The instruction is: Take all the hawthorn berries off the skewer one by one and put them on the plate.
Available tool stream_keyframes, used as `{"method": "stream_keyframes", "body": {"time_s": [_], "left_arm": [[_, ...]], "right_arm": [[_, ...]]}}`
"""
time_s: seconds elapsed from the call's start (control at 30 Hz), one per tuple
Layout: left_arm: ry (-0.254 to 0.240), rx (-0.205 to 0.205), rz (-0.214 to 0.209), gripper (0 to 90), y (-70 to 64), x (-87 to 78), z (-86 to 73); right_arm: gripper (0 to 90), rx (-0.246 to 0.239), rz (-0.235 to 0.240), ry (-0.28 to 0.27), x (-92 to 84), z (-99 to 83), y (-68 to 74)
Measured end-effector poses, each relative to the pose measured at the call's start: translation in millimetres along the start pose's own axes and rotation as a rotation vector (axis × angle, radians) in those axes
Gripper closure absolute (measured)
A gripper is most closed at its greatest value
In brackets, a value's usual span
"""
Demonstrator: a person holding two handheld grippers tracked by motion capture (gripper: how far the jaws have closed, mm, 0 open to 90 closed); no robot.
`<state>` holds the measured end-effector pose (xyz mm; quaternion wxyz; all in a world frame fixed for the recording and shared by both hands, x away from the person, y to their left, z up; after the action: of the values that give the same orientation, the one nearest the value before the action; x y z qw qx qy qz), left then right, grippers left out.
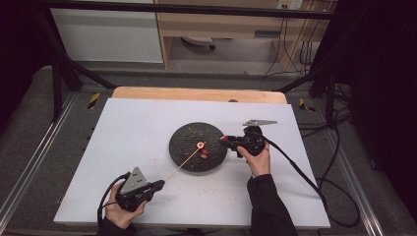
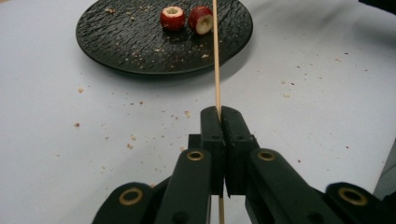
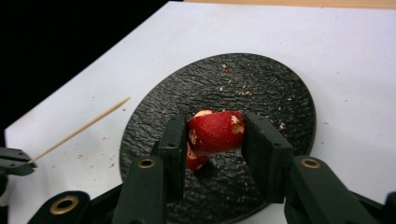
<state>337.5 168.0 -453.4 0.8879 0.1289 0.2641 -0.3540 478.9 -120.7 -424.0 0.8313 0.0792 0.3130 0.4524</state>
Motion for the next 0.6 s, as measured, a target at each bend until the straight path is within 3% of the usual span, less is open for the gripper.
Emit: {"method": "stream_keyframes", "body": {"time_s": [0.27,0.6], "left_arm": [[0.002,-0.019,0.007,88.1,3.7,0.7,-0.4],[0.013,-0.027,0.013,88.1,4.4,3.2,-1.3]], "right_arm": [[61.8,0.006,-0.034,0.032,34.1,-7.6,-7.2],[61.6,-0.026,-0.084,0.113,55.7,-28.6,-17.5]]}}
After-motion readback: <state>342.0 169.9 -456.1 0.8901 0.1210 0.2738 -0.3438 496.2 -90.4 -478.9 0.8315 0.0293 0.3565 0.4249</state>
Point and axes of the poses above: each handheld gripper's, and its own axes: x roughly forward along the jaws, z roughly out of its top, y roughly to its left, the point moved 6 cm from there along x, roughly forward along the jaws, and after that the axes turned 5 degrees about z, right-handed, at the moved point
